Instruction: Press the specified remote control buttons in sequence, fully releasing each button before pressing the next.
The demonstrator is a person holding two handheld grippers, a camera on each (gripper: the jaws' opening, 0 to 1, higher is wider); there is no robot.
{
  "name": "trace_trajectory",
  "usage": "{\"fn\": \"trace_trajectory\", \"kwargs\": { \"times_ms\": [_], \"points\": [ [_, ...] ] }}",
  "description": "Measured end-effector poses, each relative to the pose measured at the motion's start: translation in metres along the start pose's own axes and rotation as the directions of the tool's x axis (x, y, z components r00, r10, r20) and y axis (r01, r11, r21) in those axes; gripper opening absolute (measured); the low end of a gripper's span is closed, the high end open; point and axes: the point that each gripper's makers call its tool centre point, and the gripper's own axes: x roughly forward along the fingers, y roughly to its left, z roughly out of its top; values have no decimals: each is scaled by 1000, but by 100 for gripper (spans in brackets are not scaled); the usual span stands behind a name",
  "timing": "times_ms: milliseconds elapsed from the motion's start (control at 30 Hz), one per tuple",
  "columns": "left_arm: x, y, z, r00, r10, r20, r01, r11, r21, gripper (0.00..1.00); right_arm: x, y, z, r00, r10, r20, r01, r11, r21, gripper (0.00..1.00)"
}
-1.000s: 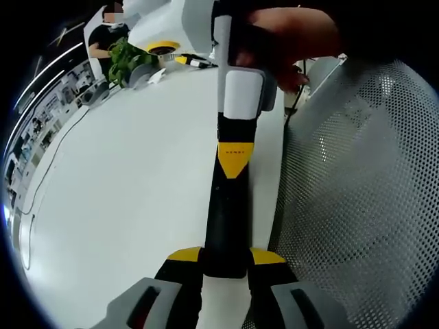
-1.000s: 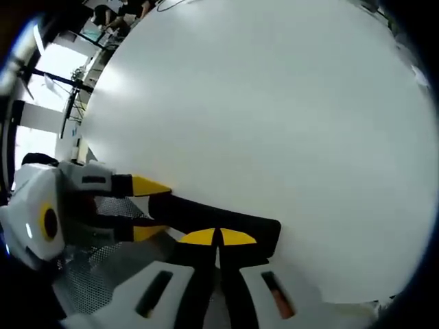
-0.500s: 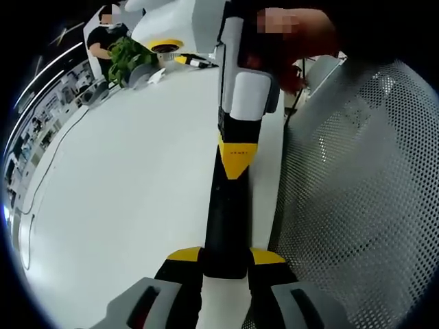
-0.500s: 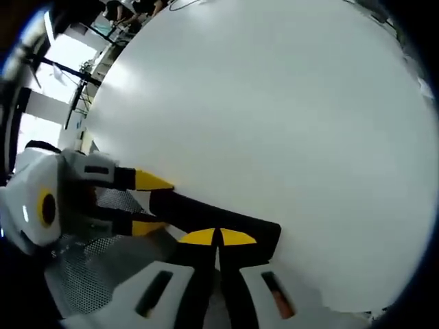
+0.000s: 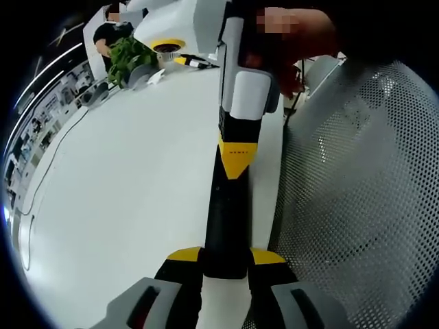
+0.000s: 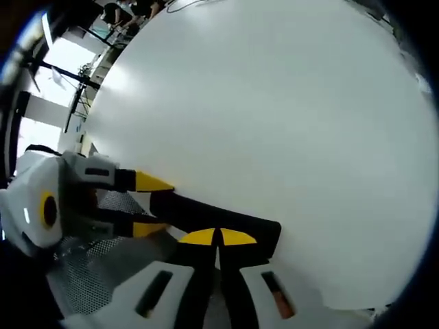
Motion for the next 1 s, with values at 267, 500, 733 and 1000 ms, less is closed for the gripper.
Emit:
{"fn": "trace_trajectory", "kwargs": {
  "times_ms": [267, 500, 733, 1000],
  "points": [
    [0, 0, 0, 1000, -1, 1, 1, 1000, 0, 25, -2, -3, -7, 999, 8, -39, -6, 999, 48, 0],
    [0, -1, 0, 1000, -2, 1, 2, 1000, -1, 25, -5, -7, -13, 997, -11, -76, 15, 999, 52, 0],
    [0, 0, 0, 1000, -2, 3, 2, 1000, 0, 25, -5, -10, -16, 995, -26, -99, 31, 998, 53, 0],
    [0, 0, 0, 1000, -4, 13, 5, 1000, -1, 25, -4, -11, -15, 995, -35, -94, 39, 998, 39, 0]
  ]
}}
